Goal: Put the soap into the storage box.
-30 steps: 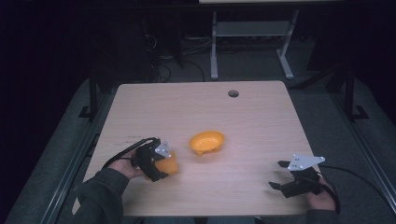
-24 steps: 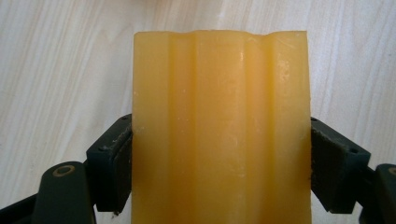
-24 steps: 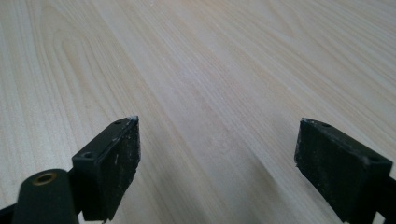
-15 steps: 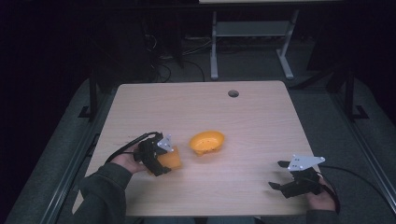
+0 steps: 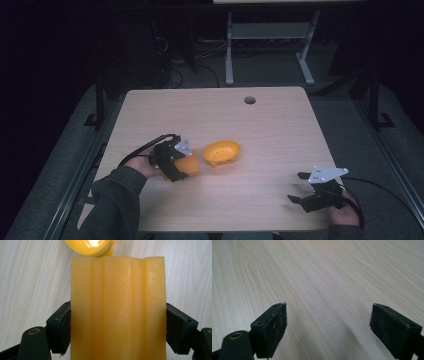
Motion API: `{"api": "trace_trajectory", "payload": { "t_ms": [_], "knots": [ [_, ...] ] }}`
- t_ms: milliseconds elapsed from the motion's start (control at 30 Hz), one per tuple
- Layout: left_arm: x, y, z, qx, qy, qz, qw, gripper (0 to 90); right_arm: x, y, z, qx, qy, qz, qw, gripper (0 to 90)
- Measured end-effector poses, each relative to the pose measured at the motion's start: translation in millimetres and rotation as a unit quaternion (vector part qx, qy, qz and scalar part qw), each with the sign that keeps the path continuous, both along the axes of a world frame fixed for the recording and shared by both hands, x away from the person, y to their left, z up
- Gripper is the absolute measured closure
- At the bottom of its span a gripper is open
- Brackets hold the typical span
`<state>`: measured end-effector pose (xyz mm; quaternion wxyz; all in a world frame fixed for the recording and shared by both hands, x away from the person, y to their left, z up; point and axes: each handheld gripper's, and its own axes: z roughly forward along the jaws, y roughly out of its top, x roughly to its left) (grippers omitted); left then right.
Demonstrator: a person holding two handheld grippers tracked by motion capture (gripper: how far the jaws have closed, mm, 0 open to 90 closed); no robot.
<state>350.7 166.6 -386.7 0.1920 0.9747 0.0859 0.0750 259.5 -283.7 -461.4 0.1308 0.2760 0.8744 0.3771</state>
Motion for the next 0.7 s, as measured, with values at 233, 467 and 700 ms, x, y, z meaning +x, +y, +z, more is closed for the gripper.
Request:
{"api": "trace_trajectory", "payload": {
  "t_ms": [233,467,700],
  "knots": [
    [4.1,-5.5,6.6,0.000,-0.005,-0.006,1.0000,20.9,-0.7,-0.5,0.9,0.001,-0.001,-0.003,1.0000,13.7],
    [9.4,-12.0,15.0,-0.002,-0.006,-0.014,0.9999,21.0,-0.6,-0.2,1.2,0.002,-0.003,0.000,1.0000,13.7],
    [13.0,-17.3,20.9,-0.003,-0.009,-0.019,0.9998,21.0,-0.7,-0.5,1.5,0.004,-0.005,0.000,1.0000,13.7]
  ]
}}
